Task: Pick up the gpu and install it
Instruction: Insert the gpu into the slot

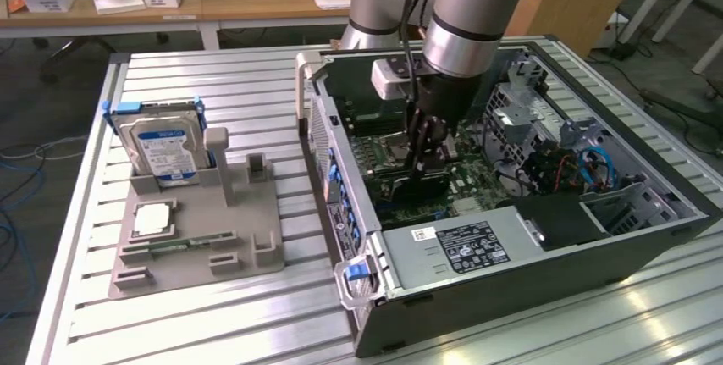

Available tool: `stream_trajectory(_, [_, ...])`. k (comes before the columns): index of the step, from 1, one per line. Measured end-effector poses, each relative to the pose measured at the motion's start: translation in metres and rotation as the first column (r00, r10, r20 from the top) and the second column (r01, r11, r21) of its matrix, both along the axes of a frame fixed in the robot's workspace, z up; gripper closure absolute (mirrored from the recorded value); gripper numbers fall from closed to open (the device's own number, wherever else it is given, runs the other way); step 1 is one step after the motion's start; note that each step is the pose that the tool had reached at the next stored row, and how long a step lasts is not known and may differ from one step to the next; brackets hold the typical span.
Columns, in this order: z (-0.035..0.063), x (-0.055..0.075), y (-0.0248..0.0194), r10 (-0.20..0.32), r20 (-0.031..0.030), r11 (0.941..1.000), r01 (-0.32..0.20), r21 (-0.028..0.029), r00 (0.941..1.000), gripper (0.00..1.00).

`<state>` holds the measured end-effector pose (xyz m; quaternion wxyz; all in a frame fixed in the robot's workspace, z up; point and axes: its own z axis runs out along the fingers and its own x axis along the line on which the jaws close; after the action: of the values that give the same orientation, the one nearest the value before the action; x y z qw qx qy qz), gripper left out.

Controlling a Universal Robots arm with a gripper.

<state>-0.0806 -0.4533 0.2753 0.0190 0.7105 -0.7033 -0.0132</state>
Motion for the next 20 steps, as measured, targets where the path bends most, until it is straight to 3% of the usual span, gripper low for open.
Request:
stream_trajectory(4, [0.0002,0.0,0.0001,0.0,0.0003,1.0,0.0,0.0004,1.0,0.76])
stream_trajectory(6, [0.0002,0.0,0.0001,0.0,0.0002,1.0,0.0,0.0003,1.0,0.89])
stream_trajectory(11, [0.0003,0.001,0.0001,0.0,0.0002,1.0,0.0,0.0002,1.0,0.9])
stream_trajectory(20, [0.0002,0.019,0.0001,0.0,0.0002,1.0,0.0,0.0008,1.0,0.9])
